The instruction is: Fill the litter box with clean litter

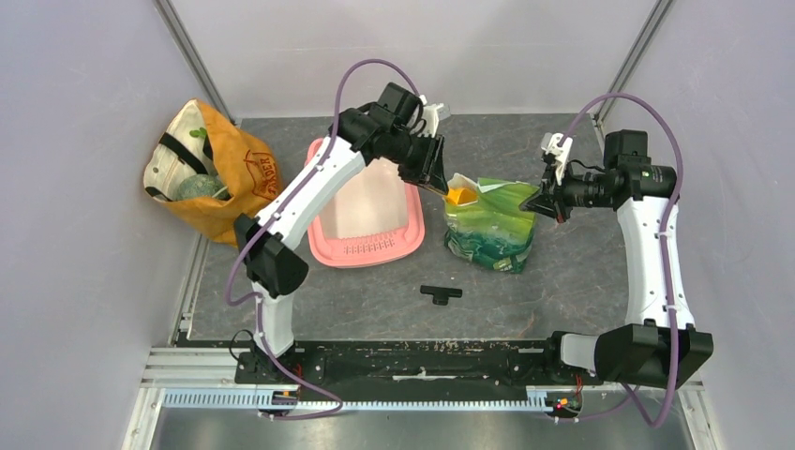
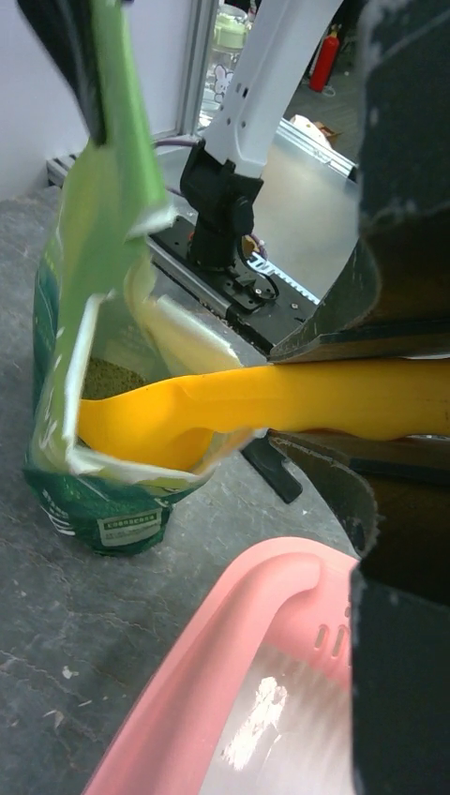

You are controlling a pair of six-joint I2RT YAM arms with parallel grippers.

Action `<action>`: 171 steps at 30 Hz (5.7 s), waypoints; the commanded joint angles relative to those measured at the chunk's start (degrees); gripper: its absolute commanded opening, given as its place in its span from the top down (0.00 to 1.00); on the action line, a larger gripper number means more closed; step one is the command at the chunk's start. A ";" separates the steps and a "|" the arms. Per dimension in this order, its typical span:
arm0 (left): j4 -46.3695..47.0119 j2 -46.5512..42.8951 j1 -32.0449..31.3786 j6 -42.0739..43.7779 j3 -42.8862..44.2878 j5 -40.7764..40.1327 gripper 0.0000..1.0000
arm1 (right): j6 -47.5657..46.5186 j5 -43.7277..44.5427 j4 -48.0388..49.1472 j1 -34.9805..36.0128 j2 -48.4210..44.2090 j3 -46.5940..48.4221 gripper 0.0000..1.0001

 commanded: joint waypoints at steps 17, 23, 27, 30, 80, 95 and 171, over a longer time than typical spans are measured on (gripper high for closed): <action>-0.08 1.05 -1.00 -6.78 -9.00 0.03 0.98 | -5.62 -3.72 0.68 0.77 0.13 0.86 1.00; -0.46 4.40 -1.01 -7.75 -5.72 -2.31 0.98 | -7.01 -3.50 1.24 0.78 -0.09 -0.01 0.96; -0.56 4.66 -0.91 -7.60 -6.67 -1.57 0.98 | -7.53 -2.56 1.25 0.56 1.02 -1.86 0.63; -0.69 4.62 -0.57 -7.41 -6.50 -1.68 0.98 | -10.45 -2.64 1.45 -0.19 0.83 -5.15 0.43; -7.80 20.59 -0.01 -2.92 4.77 0.59 0.98 | -4.18 -3.95 0.25 8.28 11.31 9.78 1.00; 2.95 23.74 -1.43 -8.17 -1.59 10.30 0.98 | 0.36 -2.55 6.98 11.94 15.10 8.55 1.00; 29.91 -17.37 27.32 -4.80 -50.42 52.43 0.98 | 5.24 -3.53 13.57 11.11 9.14 4.94 1.00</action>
